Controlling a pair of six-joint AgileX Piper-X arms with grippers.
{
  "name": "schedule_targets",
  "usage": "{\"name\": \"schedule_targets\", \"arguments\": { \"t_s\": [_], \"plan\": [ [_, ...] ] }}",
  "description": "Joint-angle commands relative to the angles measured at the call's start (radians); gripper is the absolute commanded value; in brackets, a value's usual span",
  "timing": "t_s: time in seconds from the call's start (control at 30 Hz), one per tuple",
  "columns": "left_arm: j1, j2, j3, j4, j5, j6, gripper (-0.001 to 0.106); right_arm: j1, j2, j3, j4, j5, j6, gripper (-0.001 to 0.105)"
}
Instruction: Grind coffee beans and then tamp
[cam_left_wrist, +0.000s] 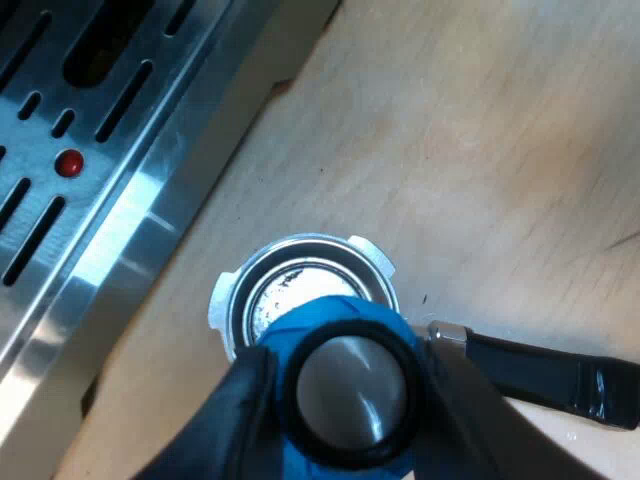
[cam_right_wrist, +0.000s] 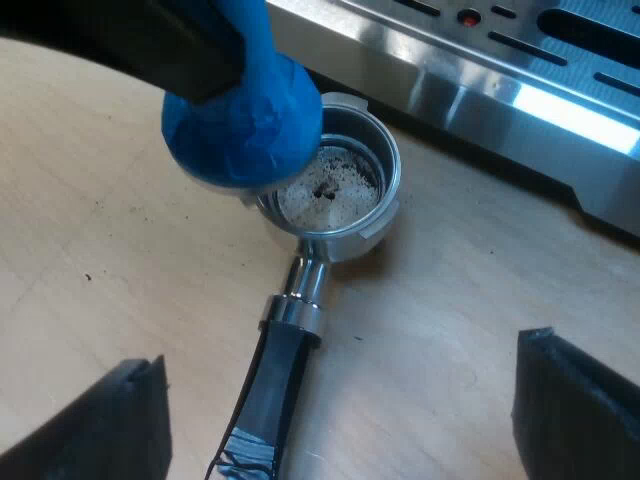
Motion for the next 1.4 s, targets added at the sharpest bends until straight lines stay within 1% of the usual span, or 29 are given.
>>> {"name": "schedule_targets", "arguments": {
  "t_s": [0.03, 0.43, 0.73, 1.07, 1.23, 1.4],
  "plan": [
    [-0.005, 0.012, -0.009, -0.019, 0.006, 0.005, 0.001, 0.001, -0.007, -0.002, 0.002, 0.006, -0.003, 0.071],
    [-0.005, 0.031, -0.009, -0.078, 0.006, 0.005, 0.001, 0.001, -0.007, -0.002, 0.002, 0.006, -0.003, 0.071],
    [-0.005, 0.069, -0.009, -0.083, 0.006, 0.005, 0.001, 0.001, -0.007, -0.002, 0.002, 0.006, -0.003, 0.071],
    [-0.005, 0.070, -0.009, -0.094, 0.006, 0.005, 0.001, 0.001, -0.007, -0.002, 0.002, 0.006, -0.003, 0.071],
    [-0.005, 0.093, -0.009, -0.094, 0.006, 0.005, 0.001, 0.001, -0.007, -0.002, 0.002, 0.006, -0.003, 0.071],
    [-0.005, 0.106, -0.009, -0.096, 0.022, 0.005, 0.001, 0.001, -0.007, -0.002, 0.002, 0.006, -0.003, 0.071]
  ]
}}
